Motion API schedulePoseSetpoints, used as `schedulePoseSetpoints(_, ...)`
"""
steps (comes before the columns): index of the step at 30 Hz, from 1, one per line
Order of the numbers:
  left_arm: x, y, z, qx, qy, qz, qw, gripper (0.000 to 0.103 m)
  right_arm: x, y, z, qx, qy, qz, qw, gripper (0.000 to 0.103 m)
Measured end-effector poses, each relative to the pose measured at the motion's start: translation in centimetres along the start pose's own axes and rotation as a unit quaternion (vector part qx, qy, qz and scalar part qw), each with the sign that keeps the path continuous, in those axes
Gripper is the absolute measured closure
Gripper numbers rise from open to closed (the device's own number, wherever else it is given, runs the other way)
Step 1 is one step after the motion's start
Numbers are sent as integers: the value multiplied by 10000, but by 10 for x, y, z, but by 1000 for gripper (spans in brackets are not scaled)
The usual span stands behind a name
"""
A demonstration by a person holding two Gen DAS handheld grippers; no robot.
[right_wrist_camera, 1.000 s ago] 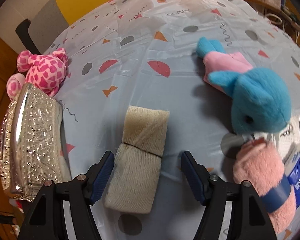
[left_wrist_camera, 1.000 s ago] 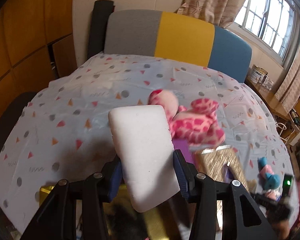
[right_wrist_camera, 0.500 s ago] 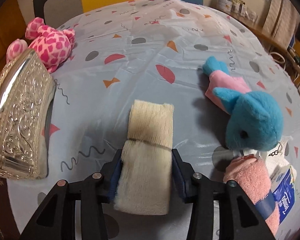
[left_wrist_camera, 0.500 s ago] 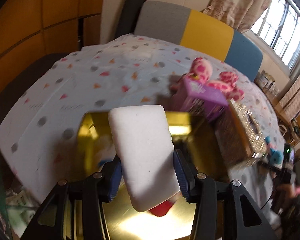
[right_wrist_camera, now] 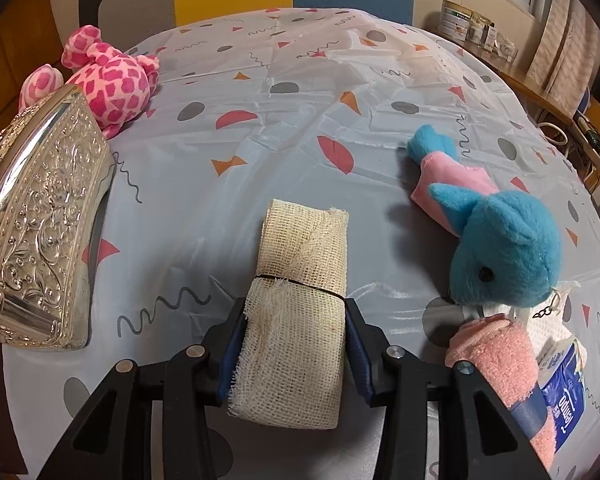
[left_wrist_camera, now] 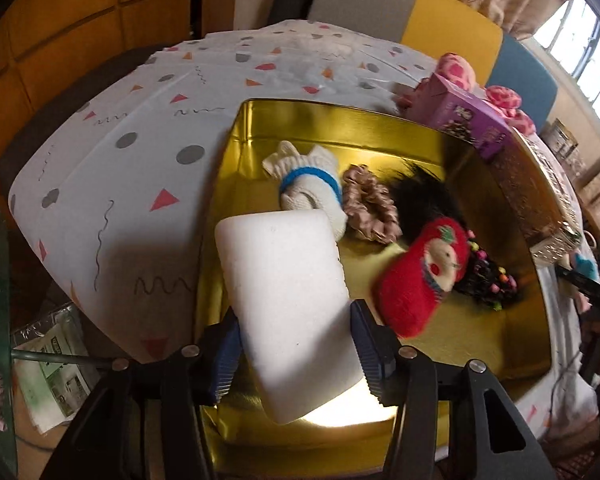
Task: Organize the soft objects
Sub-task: 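Lower the white pad into the gold tray and open the left tool, then carry the beige mesh roll into the gold tray and open the right tool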
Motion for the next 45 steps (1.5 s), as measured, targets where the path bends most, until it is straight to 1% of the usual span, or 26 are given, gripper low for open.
schedulePoseSetpoints(2, -2, -2, 3, 40, -136, -17, 9999, 43, -1, 0, 1, 17, 8, -24, 10000, 58)
schedulePoseSetpoints(4, 0, -5, 5, 84, -190, -12, 9998, 35, -1, -1, 1, 21, 22, -27, 10000, 58)
schedulePoseSetpoints(7, 3, -7, 4, 201, -315, 47, 9993, 29, -2, -3, 2, -9, 54, -15, 10000, 59)
schedulePoseSetpoints(9, 3, -7, 0, 297, -507, 96, 9982, 28, -1, -5, 2, -74, 60, 18, 10000, 60)
schedulePoseSetpoints(11, 0, -7, -4, 369, -504, 34, 9980, 28, 0, -11, 3, -196, 60, 117, 9997, 61)
schedulePoseSetpoints(12, -1, -7, -6, 404, -484, -19, 9980, 28, 1, -15, 3, -261, 64, 193, 9995, 62)
schedulePoseSetpoints(14, -2, -7, -11, 475, -485, -68, 9977, 22, 2, -28, 1, -265, 16, 346, 9990, 62)
schedulePoseSetpoints(15, -1, -7, -12, 499, -529, -54, 9973, 19, 0, -34, -2, -220, -6, 388, 9990, 62)
schedulePoseSetpoints(17, -1, -7, -16, 578, -684, -11, 9960, 19, -6, -51, -11, -92, -21, 389, 9992, 62)
schedulePoseSetpoints(20, -2, -6, -21, 651, -622, -85, 9959, 19, -24, -77, -23, 74, -3, 285, 9996, 62)
schedulePoseSetpoints(23, -1, -7, -27, 733, -628, -140, 9952, 14, -53, -102, -38, 260, -105, 143, 9995, 62)
schedulePoseSetpoints(25, -2, -7, -31, 782, -660, -190, 9946, 11, -74, -113, -47, 388, -209, 7, 9990, 62)
schedulePoseSetpoints(29, -5, -9, -41, 864, -789, -319, 9926, 10, -128, -125, -66, 635, -473, -396, 9961, 62)
schedulePoseSetpoints(33, -9, -9, -52, 1000, -1015, -369, 9891, 9, -173, -124, -79, 790, -800, -739, 9909, 62)
schedulePoseSetpoints(36, -9, -8, -57, 1053, -1128, -318, 9875, 8, -204, -113, -89, 858, -1103, -1034, 9848, 62)
schedulePoseSetpoints(37, -9, -8, -59, 1077, -1168, -298, 9868, 6, -211, -110, -91, 867, -1171, -1104, 9832, 62)
schedulePoseSetpoints(40, -10, -6, -62, 1105, -1222, -276, 9859, 6, -227, -95, -97, 871, -1331, -1318, 9784, 62)
schedulePoseSetpoints(45, -9, -4, -65, 1143, -1242, -302, 9852, 0, -240, -71, -104, 820, -1576, -1462, 9732, 62)
Point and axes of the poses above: each gripper's, at about its wrist camera, not at the fingertips, and z roughly the way its jaws point, x to its right, y to its underside, the point moved 3 cm from there along z, roughly the way its jaws point, and after that the axes turned 9 degrees about z, right-handed, at the moved point
